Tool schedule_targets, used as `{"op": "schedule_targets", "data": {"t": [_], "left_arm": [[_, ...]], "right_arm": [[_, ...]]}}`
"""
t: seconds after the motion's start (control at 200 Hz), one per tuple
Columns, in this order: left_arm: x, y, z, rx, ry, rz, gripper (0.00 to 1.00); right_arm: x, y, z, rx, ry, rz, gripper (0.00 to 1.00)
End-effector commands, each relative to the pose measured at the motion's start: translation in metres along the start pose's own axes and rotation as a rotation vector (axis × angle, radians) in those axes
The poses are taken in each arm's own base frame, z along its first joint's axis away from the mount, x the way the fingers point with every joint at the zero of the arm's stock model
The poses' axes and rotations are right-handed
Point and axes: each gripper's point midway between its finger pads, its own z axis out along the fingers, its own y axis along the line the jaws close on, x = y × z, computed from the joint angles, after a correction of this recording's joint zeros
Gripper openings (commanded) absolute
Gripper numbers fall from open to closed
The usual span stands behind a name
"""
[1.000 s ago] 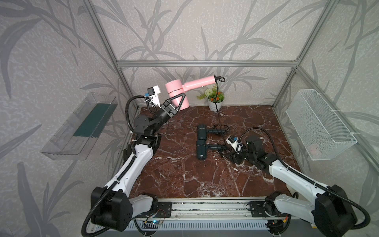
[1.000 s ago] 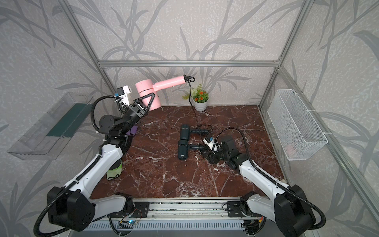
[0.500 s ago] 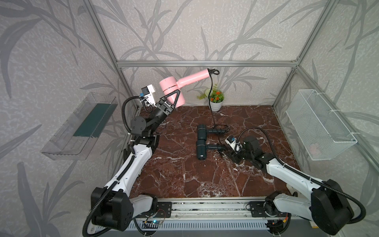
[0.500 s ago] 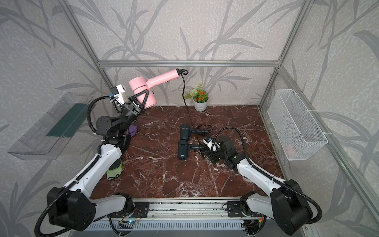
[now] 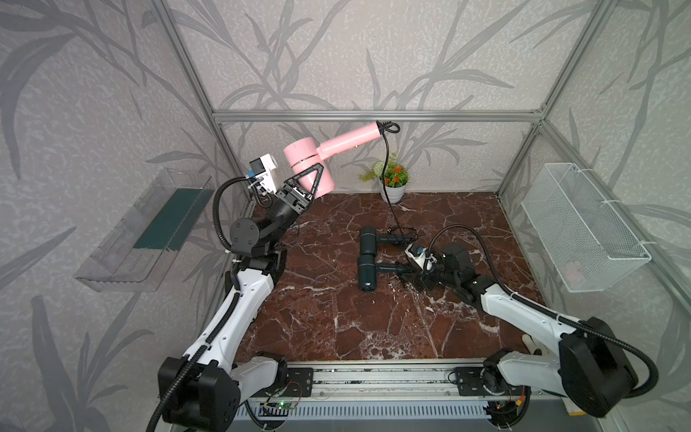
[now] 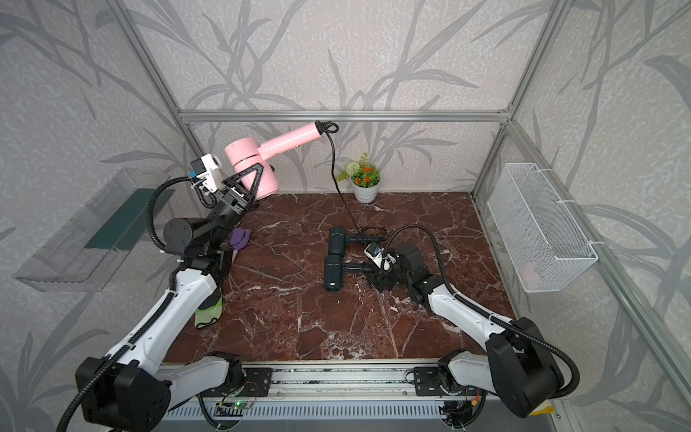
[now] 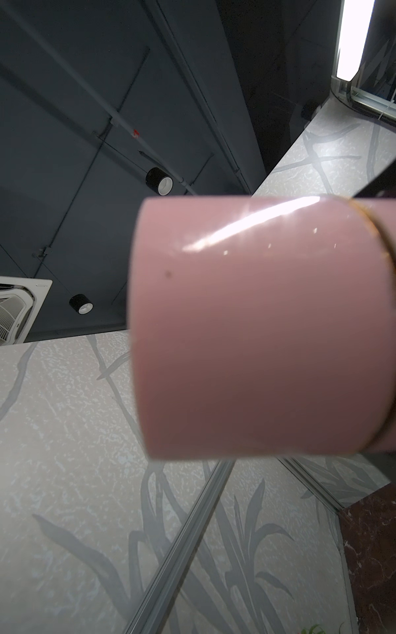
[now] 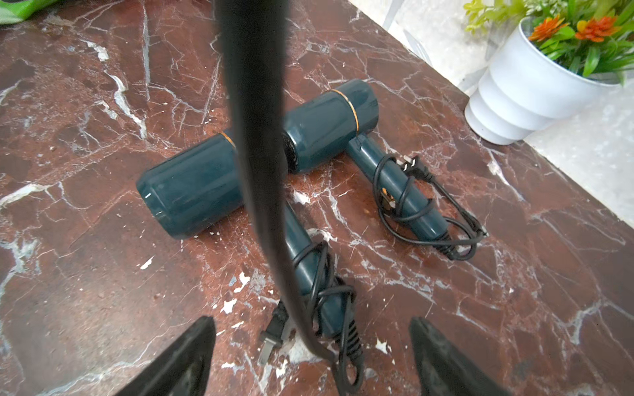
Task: Wrap the cord around the hair dryer
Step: Wrap the power cord around the hair dryer.
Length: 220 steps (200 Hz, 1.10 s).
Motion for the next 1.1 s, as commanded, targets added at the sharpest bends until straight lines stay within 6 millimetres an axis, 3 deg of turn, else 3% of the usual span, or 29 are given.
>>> {"op": "schedule_targets", "data": {"t": [0.0, 0.04, 0.115, 0.255, 0.3, 0.36, 0.41, 0.505, 0.695, 0.855, 1.095], "left_arm": [[-0.015, -0.057, -0.004, 0.144, -0.049, 0.033, 0.00], [-0.016, -0.060, -0.005, 0.151, -0.055, 0.031, 0.00], [-0.018, -0.061, -0.007, 0.150, -0.071, 0.022, 0.00], [-0.021, -0.062, -0.008, 0.172, -0.096, -0.009, 0.00], [-0.022, -0.061, -0.008, 0.176, -0.099, -0.015, 0.00], [-0.022, -0.060, -0.007, 0.181, -0.099, -0.018, 0.00], [-0.023, -0.061, -0.007, 0.182, -0.100, -0.020, 0.00], [-0.024, -0.064, -0.007, 0.187, -0.104, -0.016, 0.00], [-0.026, -0.064, -0.008, 0.191, -0.118, -0.022, 0.00], [-0.028, -0.053, -0.006, 0.171, -0.133, -0.031, 0.00], [-0.027, -0.014, -0.003, 0.126, -0.153, -0.060, 0.00]], "right_arm": [[-0.028, -0.013, 0.009, 0.023, -0.079, -0.044, 0.81], [-0.029, -0.014, 0.013, 0.012, -0.077, -0.044, 0.71], [-0.026, -0.017, 0.019, 0.018, -0.063, -0.045, 0.43], [-0.025, -0.010, 0.013, -0.008, -0.070, -0.057, 0.19], [-0.026, -0.009, 0.008, -0.005, -0.086, -0.061, 0.21], [-0.029, -0.008, 0.001, 0.010, -0.118, -0.070, 0.38], [-0.028, -0.007, -0.002, 0.015, -0.125, -0.075, 0.40], [-0.022, -0.006, -0.001, 0.007, -0.118, -0.070, 0.22], [-0.026, -0.001, -0.003, -0.021, -0.143, -0.056, 0.00], [-0.040, 0.018, -0.026, -0.036, -0.159, -0.119, 0.00], [-0.065, 0.055, -0.072, -0.058, -0.174, -0.253, 0.00]]}}
